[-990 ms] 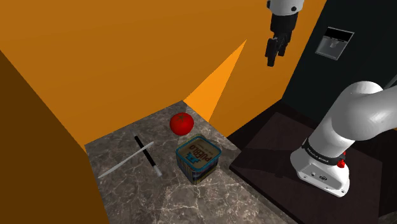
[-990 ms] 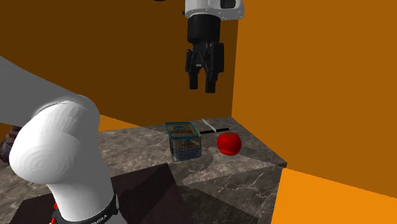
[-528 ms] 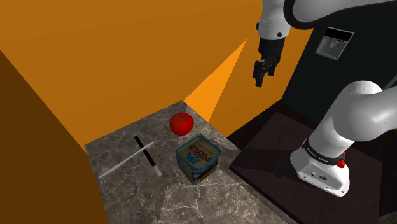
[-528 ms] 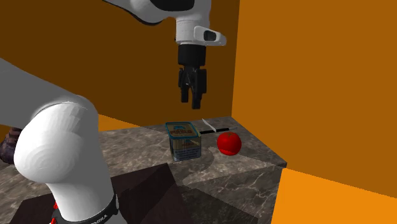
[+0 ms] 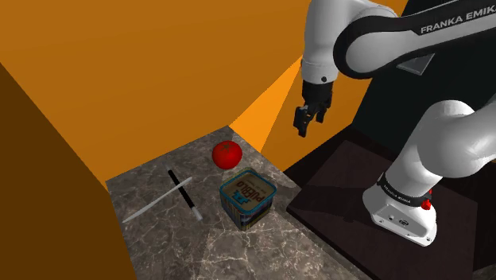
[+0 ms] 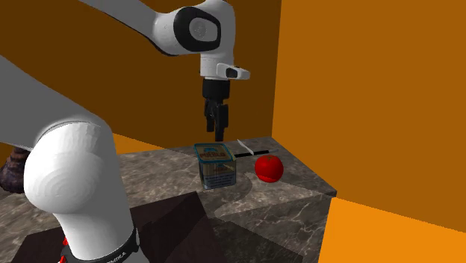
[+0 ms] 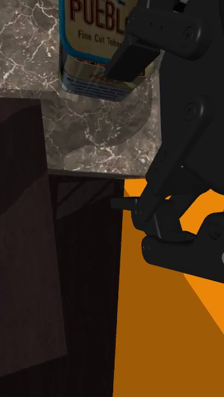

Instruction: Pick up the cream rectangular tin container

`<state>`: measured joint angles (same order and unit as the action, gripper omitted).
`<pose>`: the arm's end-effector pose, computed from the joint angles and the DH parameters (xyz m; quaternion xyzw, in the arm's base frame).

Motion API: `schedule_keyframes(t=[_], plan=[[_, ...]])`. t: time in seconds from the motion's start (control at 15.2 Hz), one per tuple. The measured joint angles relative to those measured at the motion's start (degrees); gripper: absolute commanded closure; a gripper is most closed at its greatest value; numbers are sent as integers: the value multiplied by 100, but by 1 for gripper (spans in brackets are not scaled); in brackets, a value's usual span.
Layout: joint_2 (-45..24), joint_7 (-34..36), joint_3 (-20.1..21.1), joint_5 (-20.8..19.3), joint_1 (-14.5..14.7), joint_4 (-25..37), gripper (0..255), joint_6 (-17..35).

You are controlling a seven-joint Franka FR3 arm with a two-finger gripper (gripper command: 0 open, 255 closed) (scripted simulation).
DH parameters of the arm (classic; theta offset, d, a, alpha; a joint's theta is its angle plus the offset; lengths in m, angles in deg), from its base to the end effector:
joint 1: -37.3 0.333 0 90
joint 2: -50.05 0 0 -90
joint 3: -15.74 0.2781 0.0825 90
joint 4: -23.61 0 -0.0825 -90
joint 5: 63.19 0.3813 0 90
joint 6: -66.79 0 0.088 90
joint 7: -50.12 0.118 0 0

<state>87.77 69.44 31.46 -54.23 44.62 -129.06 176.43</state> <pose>0.3255 0.1403 0.3834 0.9981 -0.0300 -0.0459 0.0280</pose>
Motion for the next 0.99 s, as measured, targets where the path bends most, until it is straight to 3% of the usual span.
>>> schedule_keyframes(t=[0.33,0.66,0.99], plan=[[-578,625,566,472,257,-208,0,894],[-1542,1292,1159,708,365,-31,0,1820],[-2565,1932,1626,564,314,244,0,2679]])
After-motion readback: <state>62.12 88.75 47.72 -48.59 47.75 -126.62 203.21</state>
